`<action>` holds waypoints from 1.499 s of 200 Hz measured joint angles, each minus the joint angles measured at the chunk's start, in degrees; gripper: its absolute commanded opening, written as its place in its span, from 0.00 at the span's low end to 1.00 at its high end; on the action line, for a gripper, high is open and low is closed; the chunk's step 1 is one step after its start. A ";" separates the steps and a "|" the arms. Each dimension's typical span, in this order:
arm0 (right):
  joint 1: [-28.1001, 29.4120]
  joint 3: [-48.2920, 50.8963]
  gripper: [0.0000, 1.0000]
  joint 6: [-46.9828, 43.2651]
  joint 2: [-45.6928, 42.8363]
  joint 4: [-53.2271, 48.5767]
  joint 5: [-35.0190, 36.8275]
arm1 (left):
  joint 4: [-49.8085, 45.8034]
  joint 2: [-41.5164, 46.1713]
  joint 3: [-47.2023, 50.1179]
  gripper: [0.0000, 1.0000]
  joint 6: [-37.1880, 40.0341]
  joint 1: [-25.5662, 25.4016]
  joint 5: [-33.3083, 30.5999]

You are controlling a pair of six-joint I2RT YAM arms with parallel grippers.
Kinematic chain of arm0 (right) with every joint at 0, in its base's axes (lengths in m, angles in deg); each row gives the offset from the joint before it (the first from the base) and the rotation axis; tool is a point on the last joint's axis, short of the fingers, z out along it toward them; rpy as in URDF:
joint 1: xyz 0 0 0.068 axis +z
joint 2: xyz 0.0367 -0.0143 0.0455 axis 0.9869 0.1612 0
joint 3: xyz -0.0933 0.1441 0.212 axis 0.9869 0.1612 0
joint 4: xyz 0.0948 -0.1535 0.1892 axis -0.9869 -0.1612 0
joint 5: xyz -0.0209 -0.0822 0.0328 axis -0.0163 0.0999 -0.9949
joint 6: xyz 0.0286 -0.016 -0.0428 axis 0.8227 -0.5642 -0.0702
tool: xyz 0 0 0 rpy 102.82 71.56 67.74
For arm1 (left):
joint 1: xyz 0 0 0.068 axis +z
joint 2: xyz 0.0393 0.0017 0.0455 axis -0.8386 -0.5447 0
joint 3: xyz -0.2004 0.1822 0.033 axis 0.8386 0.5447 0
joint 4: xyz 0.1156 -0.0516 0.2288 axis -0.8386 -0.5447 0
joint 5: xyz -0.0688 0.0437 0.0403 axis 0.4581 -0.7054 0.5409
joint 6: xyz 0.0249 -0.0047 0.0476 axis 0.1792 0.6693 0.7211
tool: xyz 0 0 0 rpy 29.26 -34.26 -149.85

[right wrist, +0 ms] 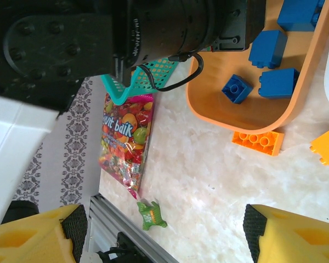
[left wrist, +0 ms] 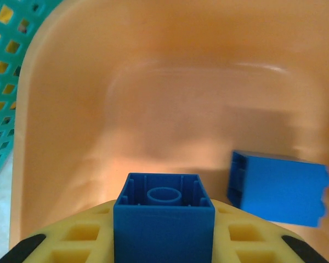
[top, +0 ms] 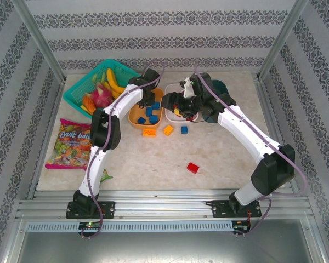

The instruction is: Sort the legos into containers by color

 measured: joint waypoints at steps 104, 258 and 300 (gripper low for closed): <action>2.82 3.13 0.77 -1.49 -0.72 -0.79 0.02 | -3.08 -1.62 -0.02 0.54 -2.36 0.55 0.35; 16.87 -0.74 0.97 -18.60 18.64 -8.00 22.84 | 6.62 49.35 44.15 0.77 -17.77 0.50 8.66; 20.63 -9.01 0.97 -11.43 27.85 -7.96 30.93 | 9.60 68.35 69.09 0.82 -22.43 0.50 11.58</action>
